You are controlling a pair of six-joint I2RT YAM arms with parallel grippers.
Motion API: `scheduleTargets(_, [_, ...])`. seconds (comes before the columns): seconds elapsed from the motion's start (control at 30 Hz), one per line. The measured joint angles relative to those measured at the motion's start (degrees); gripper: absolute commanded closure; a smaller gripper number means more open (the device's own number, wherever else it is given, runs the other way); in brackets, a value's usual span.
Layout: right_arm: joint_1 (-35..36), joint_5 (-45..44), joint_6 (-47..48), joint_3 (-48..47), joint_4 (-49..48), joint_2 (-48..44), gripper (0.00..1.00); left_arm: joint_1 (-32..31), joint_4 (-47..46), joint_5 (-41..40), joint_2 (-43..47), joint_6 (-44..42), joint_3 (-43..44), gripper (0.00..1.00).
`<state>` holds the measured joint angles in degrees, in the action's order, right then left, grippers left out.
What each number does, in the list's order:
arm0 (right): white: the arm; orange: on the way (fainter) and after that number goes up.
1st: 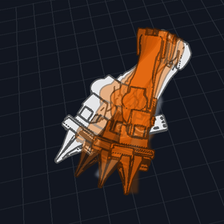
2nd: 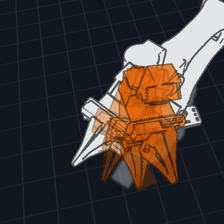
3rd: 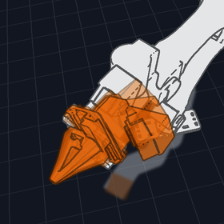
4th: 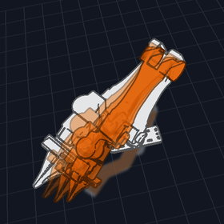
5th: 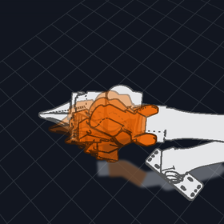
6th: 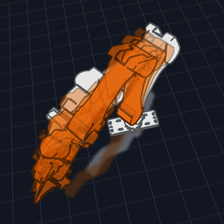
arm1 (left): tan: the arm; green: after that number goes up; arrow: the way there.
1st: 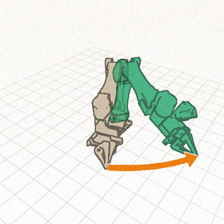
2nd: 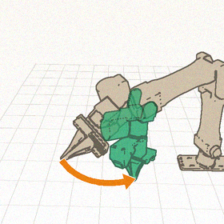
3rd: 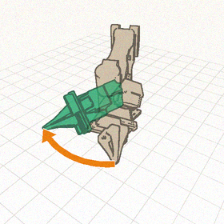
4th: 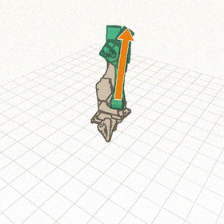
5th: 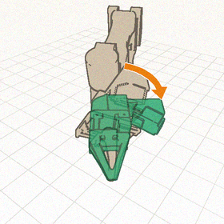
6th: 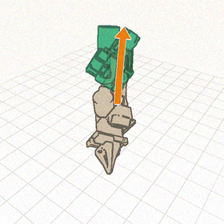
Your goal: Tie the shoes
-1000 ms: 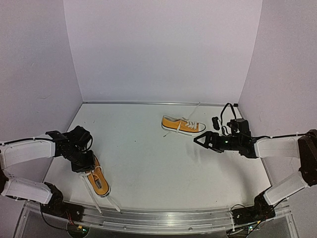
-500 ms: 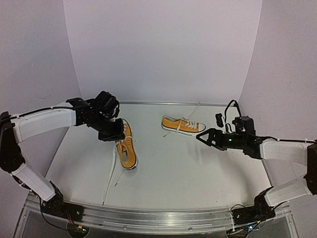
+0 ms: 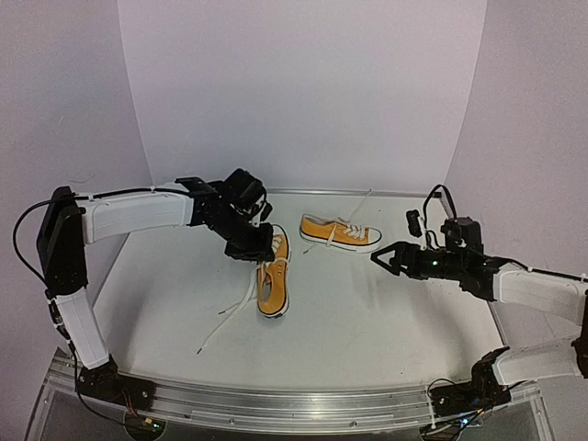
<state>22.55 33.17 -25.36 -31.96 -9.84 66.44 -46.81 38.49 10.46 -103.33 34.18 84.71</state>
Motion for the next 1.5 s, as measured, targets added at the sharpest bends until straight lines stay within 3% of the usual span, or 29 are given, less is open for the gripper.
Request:
scheduleTargets(0.27, [2.9, 2.0, -0.4, 0.9, -13.0, 13.7, 0.16, 0.0, 6.6, 1.4, 6.9, -6.2, 2.2, 1.00])
scheduleTargets(0.67, [21.5, 0.7, -2.9, -1.5, -46.0, 39.7, 0.23, 0.1, 9.2, 2.5, 14.1, -8.8, 2.2, 1.00])
scheduleTargets(0.8, [25.5, -1.4, -2.9, -7.1, -51.6, 47.3, 0.23, 0.1, 9.4, 3.0, 14.2, -8.9, 2.2, 1.00])
scheduleTargets(1.13, [28.7, -6.1, -3.3, -18.0, -58.7, 55.6, 0.26, 0.1, 9.5, 3.0, 17.0, -8.9, 2.2, 1.00])
scheduleTargets(1.23, [29.5, -6.8, -3.7, -20.3, -60.4, 58.7, 0.34, 0.1, 9.5, 2.9, 17.4, -8.9, 2.2, 1.00])
scheduleTargets(1.33, [30.7, -7.0, -4.6, -21.0, -61.5, 61.1, 0.49, 0.1, 9.5, 2.8, 17.5, -8.9, 2.2, 1.00])
scheduleTargets(1.4, [31.2, -7.3, -5.6, -20.8, -62.0, 61.7, 0.64, 0.1, 9.5, 2.6, 17.5, -8.8, 2.2, 1.00])
scheduleTargets(1.5, [31.7, -8.2, -6.4, -19.1, -63.4, 61.5, 0.93, 0.1, 9.5, 1.6, 17.5, -8.8, 1.9, 1.00])
